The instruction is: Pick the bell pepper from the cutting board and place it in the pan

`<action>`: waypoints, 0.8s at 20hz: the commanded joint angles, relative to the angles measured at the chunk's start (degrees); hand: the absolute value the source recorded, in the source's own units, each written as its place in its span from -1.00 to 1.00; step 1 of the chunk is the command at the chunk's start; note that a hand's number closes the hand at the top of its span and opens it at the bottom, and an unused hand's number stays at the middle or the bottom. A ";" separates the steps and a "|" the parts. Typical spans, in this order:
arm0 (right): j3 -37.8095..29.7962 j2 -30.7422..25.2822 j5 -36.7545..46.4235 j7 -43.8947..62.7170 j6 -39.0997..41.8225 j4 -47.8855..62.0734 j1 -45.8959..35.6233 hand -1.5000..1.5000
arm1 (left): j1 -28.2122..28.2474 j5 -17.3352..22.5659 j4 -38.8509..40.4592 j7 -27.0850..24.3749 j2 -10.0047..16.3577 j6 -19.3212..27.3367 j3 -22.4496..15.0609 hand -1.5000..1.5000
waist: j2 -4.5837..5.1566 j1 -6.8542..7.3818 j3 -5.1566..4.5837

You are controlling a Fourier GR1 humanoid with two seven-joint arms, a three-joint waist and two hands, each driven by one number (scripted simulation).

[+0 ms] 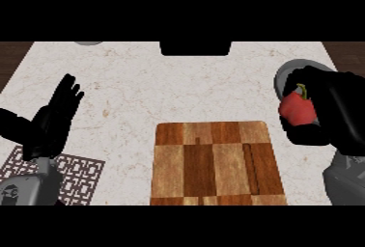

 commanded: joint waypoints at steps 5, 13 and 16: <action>-18.20 -8.57 -8.68 -10.18 -5.97 16.68 -6.68 1.00 | 1.03 -0.85 0.80 -1.61 -0.71 -0.37 -0.38 0.00 | 0.19 0.26 0.03; -25.80 -13.71 -11.67 -27.36 -22.36 43.51 -8.67 1.00 | -1.14 -0.42 1.35 -0.97 -0.43 -0.95 0.05 0.00 | 0.48 0.97 0.09; -26.09 -16.75 -11.22 -31.49 -24.67 55.59 -14.50 1.00 | 0.93 -0.66 -2.15 1.18 -0.78 -0.44 -0.68 0.00 | 0.39 1.51 0.08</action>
